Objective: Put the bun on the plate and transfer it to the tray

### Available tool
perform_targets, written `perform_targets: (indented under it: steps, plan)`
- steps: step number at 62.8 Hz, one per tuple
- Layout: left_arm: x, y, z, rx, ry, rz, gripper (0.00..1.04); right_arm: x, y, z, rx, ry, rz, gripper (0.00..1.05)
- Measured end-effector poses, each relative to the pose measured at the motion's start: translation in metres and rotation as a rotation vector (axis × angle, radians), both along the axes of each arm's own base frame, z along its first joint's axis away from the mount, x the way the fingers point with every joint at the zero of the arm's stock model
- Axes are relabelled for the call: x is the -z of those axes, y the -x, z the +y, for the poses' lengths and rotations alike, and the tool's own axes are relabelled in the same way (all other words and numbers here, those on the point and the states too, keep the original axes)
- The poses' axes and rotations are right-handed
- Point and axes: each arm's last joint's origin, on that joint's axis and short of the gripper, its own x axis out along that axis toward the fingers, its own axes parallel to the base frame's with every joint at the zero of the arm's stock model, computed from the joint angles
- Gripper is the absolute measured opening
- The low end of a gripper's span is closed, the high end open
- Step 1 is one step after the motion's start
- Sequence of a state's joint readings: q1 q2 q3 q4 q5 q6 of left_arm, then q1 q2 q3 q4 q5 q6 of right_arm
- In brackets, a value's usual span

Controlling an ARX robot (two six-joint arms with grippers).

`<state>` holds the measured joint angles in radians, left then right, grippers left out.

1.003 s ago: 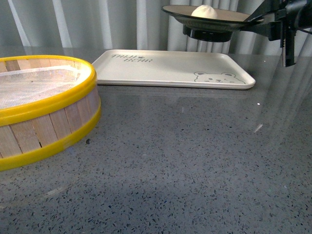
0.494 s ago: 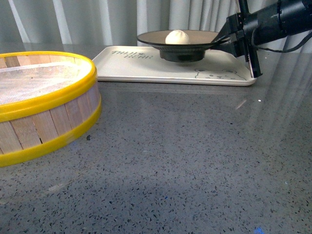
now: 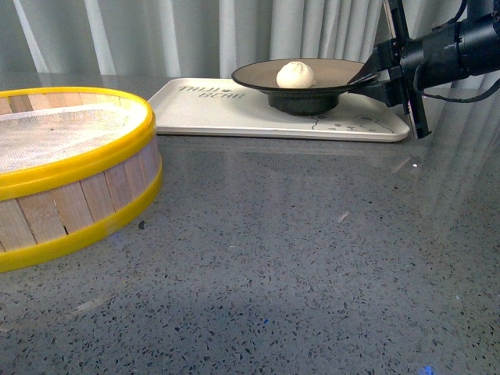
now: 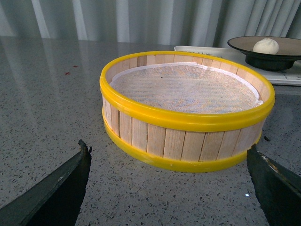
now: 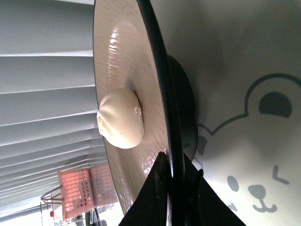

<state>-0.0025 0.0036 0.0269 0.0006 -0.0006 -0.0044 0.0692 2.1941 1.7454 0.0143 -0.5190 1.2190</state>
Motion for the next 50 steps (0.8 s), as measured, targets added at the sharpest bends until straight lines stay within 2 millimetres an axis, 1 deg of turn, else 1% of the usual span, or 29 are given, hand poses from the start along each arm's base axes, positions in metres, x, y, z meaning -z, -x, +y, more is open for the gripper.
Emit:
perform_targets:
  steps: [13,28,47,49,50]
  plan:
    - [0.0000,0.0000,0.0000,0.000,0.000,0.000,0.98,0.0007,0.0003,0.0024,-0.009,-0.002,-0.006,0.02]
    - [0.0000,0.0000,0.0000,0.000,0.000,0.000,0.98,0.0089,0.0035,0.0016,-0.003,-0.007,0.012,0.02]
    - [0.0000,0.0000,0.0000,0.000,0.000,0.000,0.98,0.0076,0.0094,0.0016,0.001,-0.005,0.015,0.03]
    - [0.0000,0.0000,0.0000,0.000,0.000,0.000,0.98,0.0078,0.0096,0.0015,0.001,-0.005,0.014,0.06]
    - [0.0000,0.0000,0.0000,0.000,0.000,0.000,0.98,0.0077,0.0098,0.0015,0.001,-0.006,0.013,0.09]
